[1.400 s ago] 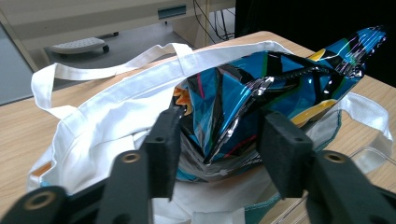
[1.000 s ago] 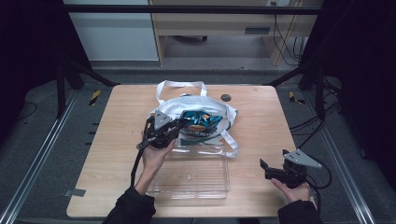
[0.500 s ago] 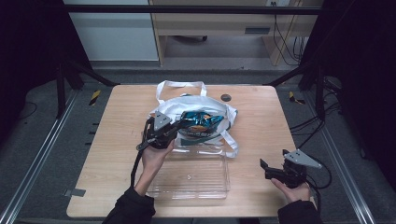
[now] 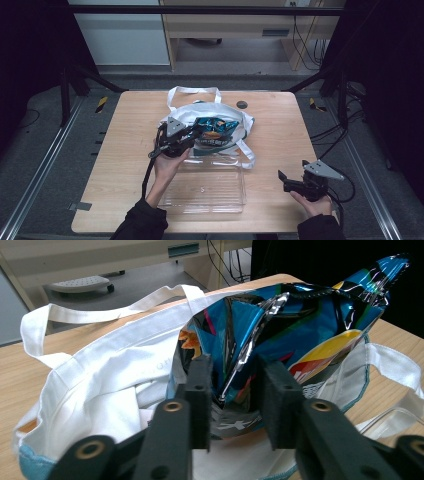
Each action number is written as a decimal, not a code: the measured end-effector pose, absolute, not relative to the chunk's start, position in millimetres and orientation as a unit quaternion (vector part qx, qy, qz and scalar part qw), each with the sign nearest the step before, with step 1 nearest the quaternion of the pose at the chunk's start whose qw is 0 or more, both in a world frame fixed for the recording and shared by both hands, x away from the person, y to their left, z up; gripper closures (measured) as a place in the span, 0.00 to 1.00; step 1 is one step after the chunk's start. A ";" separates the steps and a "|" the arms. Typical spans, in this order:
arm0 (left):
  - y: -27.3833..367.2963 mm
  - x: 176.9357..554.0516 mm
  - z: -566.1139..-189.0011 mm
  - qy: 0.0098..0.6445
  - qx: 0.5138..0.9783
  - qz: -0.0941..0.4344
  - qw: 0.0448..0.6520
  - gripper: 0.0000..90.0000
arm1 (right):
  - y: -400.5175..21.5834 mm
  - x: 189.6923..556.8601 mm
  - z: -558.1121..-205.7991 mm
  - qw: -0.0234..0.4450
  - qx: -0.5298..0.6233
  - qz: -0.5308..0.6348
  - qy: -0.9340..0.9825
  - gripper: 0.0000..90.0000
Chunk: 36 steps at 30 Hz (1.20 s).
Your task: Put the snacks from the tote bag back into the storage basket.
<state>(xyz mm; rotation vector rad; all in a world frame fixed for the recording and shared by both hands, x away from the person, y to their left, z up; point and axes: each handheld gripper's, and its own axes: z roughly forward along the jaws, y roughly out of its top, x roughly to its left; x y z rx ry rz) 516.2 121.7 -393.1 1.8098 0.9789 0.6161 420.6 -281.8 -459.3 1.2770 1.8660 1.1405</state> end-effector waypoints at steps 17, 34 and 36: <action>117.8 514.4 -385.6 0.410 0.729 0.248 0.488 1.00 | -282.1 420.7 -459.2 0.300 0.481 0.429 0.703 0.07; 132.0 496.9 -347.3 0.410 0.682 0.257 0.548 1.00 | -282.2 420.1 -458.7 0.300 0.482 0.430 0.703 0.07; 133.3 494.4 -342.2 0.408 0.679 0.257 0.554 1.00 | -282.2 420.2 -458.7 0.300 0.482 0.430 0.702 0.07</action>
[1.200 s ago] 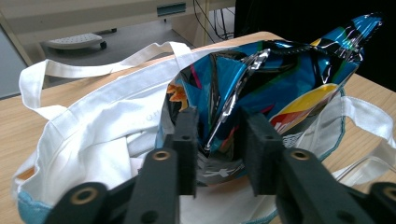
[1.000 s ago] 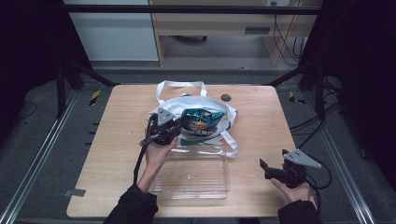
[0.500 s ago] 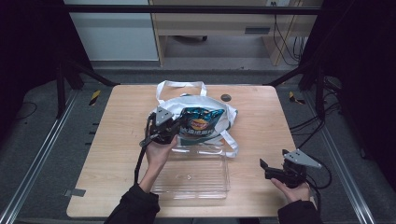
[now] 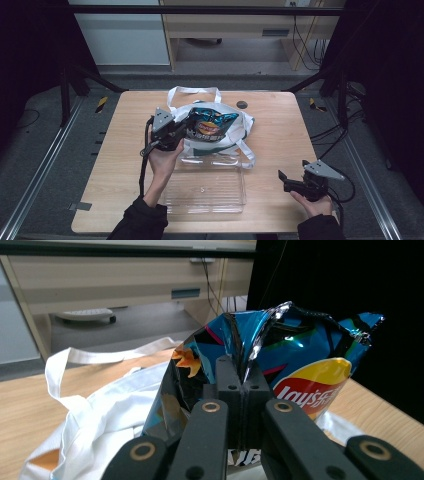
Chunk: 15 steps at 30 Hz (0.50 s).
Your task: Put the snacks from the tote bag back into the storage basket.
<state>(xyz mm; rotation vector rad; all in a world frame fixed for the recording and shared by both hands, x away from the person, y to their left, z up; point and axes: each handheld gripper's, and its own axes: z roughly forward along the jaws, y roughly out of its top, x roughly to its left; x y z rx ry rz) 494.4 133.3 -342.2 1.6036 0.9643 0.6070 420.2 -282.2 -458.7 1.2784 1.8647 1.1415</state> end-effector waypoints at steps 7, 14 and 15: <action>134.2 481.3 -322.5 0.394 0.671 0.260 0.572 1.00 | -282.2 420.2 -458.8 0.301 0.481 0.430 0.702 0.07; 134.7 468.7 -307.6 0.383 0.664 0.261 0.586 1.00 | -281.9 419.8 -458.6 0.298 0.482 0.431 0.702 0.07; 135.0 467.0 -305.6 0.383 0.664 0.261 0.587 1.00 | -282.0 419.8 -458.6 0.299 0.482 0.431 0.702 0.07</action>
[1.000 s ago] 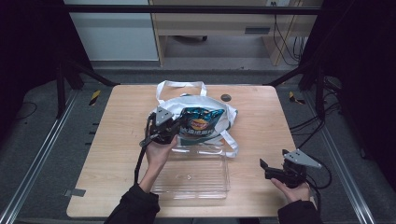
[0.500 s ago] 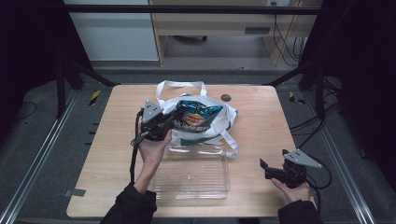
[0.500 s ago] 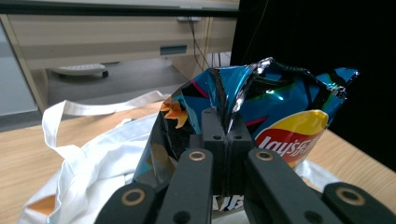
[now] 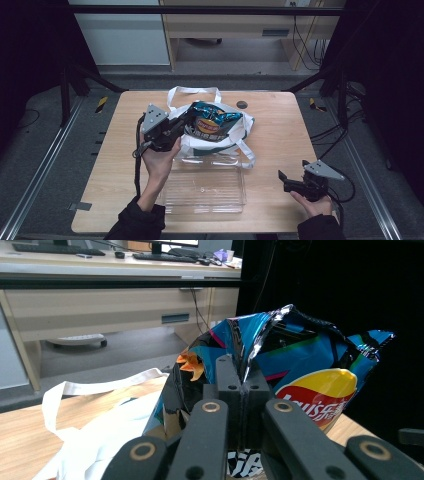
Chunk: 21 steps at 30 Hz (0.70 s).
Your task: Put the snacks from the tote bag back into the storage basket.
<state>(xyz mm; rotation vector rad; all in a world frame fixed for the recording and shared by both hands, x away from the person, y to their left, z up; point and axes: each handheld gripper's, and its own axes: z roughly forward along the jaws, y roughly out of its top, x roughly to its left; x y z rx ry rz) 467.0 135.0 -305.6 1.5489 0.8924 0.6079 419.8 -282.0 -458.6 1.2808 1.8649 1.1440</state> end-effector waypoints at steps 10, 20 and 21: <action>142.3 445.0 -296.6 0.375 0.664 0.257 0.594 1.00 | -282.4 419.7 -458.7 0.302 0.480 0.429 0.703 0.07; 148.6 422.6 -299.2 0.363 0.665 0.247 0.605 1.00 | -282.0 418.9 -458.4 0.302 0.481 0.430 0.702 0.07; 148.9 420.5 -299.6 0.363 0.665 0.246 0.604 1.00 | -282.1 418.8 -458.4 0.302 0.481 0.430 0.702 0.07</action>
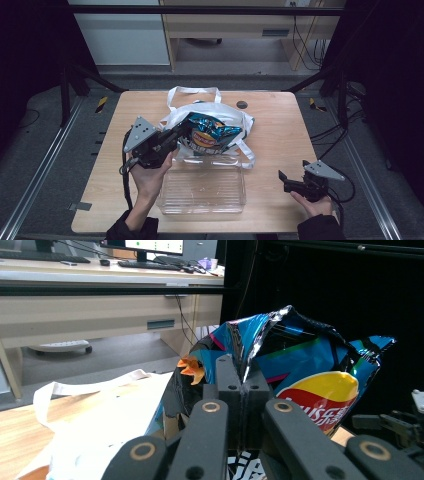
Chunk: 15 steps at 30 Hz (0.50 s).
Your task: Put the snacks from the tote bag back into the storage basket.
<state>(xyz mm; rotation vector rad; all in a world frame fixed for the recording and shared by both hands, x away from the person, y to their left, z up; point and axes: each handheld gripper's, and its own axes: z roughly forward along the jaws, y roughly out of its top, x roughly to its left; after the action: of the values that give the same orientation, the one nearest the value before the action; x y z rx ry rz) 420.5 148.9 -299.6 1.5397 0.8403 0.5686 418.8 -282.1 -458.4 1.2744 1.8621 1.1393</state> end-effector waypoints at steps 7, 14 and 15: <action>154.5 403.3 -306.0 0.360 0.668 0.245 0.603 1.00 | -281.9 418.8 -458.6 0.302 0.480 0.429 0.703 0.07; 156.7 390.5 -312.6 0.357 0.678 0.242 0.596 1.00 | -282.0 418.7 -458.6 0.302 0.481 0.428 0.703 0.07; 156.6 388.1 -314.3 0.356 0.681 0.241 0.593 1.00 | -282.0 418.7 -458.6 0.303 0.481 0.428 0.703 0.07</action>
<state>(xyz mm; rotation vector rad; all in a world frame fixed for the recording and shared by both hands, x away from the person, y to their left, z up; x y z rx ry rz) 388.1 156.6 -314.3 1.5832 0.8279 0.5594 418.7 -282.0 -458.6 1.2751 1.8630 1.1350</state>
